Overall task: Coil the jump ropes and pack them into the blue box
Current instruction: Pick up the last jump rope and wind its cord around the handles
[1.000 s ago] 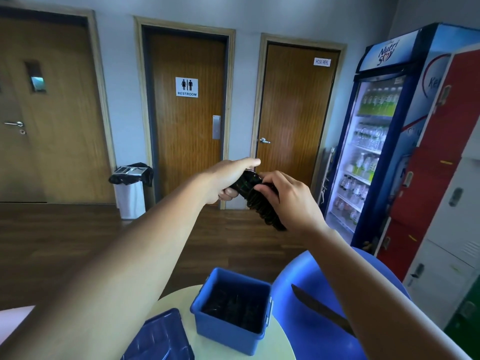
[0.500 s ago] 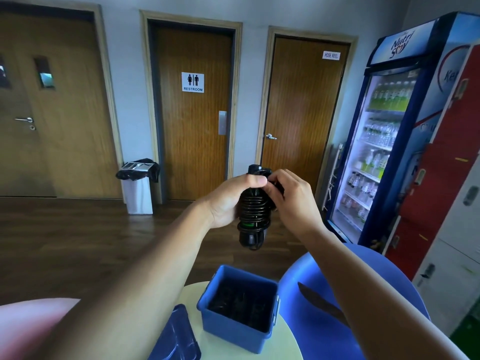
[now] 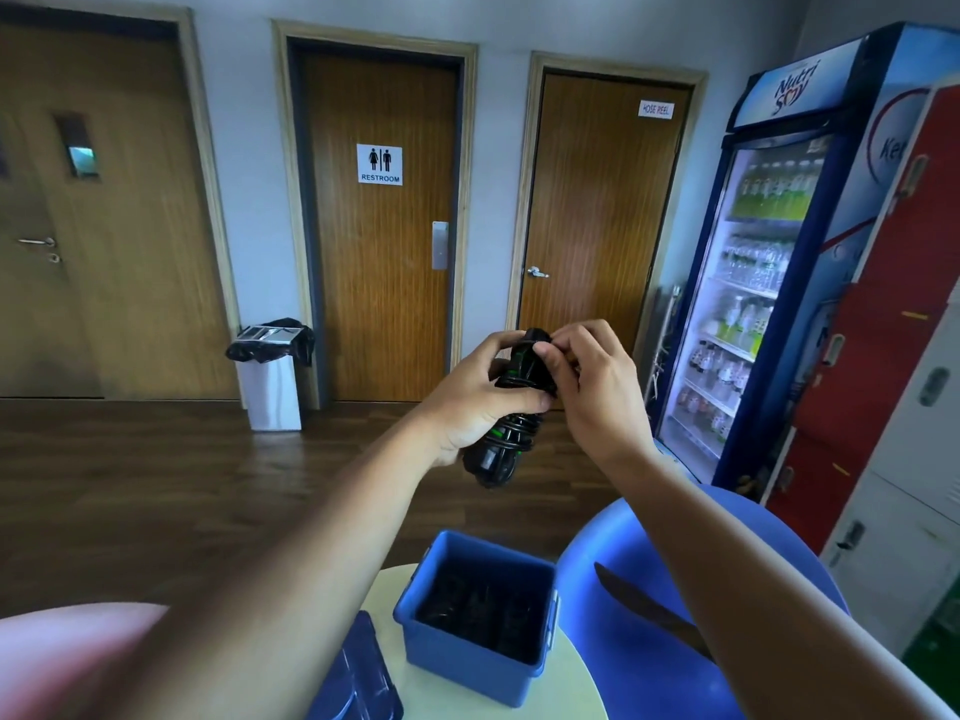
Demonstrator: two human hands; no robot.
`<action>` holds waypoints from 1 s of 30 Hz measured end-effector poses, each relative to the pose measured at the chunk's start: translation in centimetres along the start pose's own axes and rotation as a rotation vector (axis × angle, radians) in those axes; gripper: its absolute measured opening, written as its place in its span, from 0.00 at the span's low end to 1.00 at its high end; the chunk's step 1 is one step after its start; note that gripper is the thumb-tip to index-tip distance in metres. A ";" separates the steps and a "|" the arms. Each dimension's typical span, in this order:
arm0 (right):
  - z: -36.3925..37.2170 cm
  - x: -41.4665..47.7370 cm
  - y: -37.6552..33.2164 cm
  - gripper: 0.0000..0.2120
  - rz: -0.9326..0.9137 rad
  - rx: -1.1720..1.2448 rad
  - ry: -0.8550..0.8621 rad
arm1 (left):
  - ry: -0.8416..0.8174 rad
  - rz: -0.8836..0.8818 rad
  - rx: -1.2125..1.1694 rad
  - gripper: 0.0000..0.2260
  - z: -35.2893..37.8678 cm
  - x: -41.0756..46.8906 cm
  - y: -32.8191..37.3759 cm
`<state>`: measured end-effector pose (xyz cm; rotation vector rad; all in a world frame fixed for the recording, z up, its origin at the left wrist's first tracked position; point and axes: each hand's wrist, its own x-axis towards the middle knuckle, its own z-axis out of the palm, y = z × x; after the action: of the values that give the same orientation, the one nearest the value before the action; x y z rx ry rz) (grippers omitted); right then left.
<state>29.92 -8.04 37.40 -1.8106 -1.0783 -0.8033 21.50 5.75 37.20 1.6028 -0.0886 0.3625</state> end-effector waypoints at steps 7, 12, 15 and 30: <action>-0.4 -0.4 0.1 0.13 0.018 -0.064 0.008 | 0.012 0.050 0.139 0.26 0.0 -0.5 -0.5; -0.7 0.5 -1.2 0.13 0.314 0.208 -0.049 | 0.019 0.109 0.139 0.19 0.2 -0.8 -0.4; -0.9 1.2 -1.3 0.16 0.461 0.416 -0.128 | 0.026 0.095 0.064 0.17 0.1 -1.0 -0.6; -0.8 -0.9 0.6 0.15 0.683 0.798 -0.223 | 0.186 0.119 0.044 0.06 -0.1 -1.3 -2.0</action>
<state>29.99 -9.18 36.82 -1.4124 -0.6747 0.2322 20.78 5.76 34.91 1.6037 -0.0339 0.6079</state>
